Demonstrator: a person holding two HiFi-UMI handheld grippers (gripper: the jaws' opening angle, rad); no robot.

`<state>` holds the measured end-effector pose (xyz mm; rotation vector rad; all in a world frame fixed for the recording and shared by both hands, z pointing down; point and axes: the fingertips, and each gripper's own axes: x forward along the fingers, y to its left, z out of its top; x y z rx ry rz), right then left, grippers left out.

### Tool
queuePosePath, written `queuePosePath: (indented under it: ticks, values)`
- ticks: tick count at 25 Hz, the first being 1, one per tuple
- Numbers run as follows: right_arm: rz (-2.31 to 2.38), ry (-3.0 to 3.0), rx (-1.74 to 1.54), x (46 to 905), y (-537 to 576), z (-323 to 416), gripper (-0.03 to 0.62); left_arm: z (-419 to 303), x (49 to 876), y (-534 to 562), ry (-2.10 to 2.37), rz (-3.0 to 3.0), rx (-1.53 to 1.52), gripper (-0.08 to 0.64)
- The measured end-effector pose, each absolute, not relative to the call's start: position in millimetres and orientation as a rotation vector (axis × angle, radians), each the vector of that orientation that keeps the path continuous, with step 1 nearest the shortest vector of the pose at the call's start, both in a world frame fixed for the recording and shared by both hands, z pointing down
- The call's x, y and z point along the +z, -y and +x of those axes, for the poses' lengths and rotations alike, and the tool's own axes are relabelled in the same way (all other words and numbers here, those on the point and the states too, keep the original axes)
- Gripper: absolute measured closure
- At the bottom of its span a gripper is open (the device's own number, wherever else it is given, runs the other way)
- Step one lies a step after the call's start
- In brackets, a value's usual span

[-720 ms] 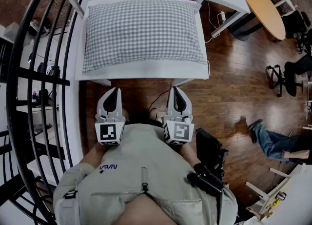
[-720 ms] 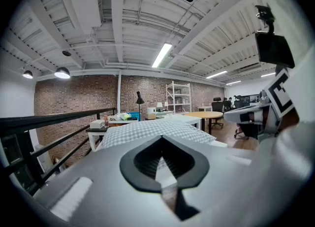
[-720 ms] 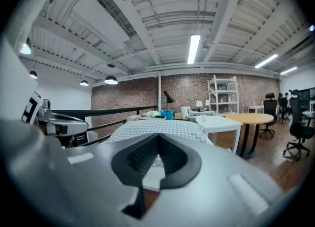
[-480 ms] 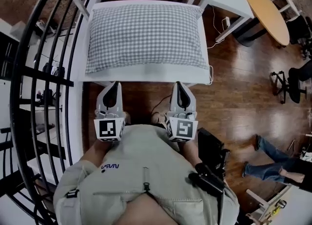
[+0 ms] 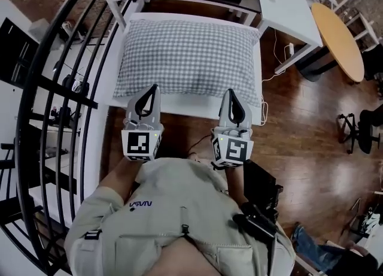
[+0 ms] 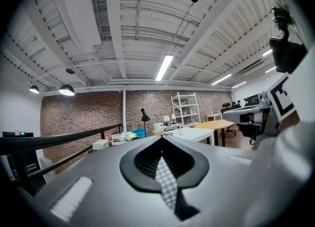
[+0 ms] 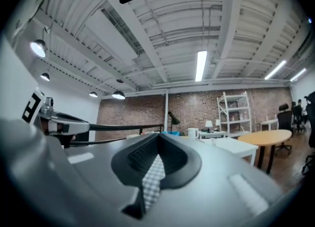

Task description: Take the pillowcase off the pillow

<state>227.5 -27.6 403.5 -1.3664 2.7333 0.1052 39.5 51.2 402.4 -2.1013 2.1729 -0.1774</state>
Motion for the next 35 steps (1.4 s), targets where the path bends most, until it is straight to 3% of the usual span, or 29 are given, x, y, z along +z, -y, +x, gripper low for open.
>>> queuePosePath:
  ticks: [19,32,33,35]
  values:
    - [-1.515,-2.788,0.189,367.3,101.6,40.6,0.589,-129.5,417.8,31.2,-2.105,-2.278,-0.149,0.555]
    - [-0.804,-3.168,0.199,412.4,100.5,-100.3,0.588,-221.5,463.5,24.4,-2.541,-1.932,-0.279,0.555]
    - [-0.744,-3.207,0.2,419.5,95.7,-111.7,0.582,-229.4,470.1,20.8,-2.578,-1.918,-0.284,0.555]
    - [-0.644,-3.297,0.205,438.0,87.8,-136.0,0.51,-246.5,482.7,14.6,-2.635,-1.893,-0.285,0.555]
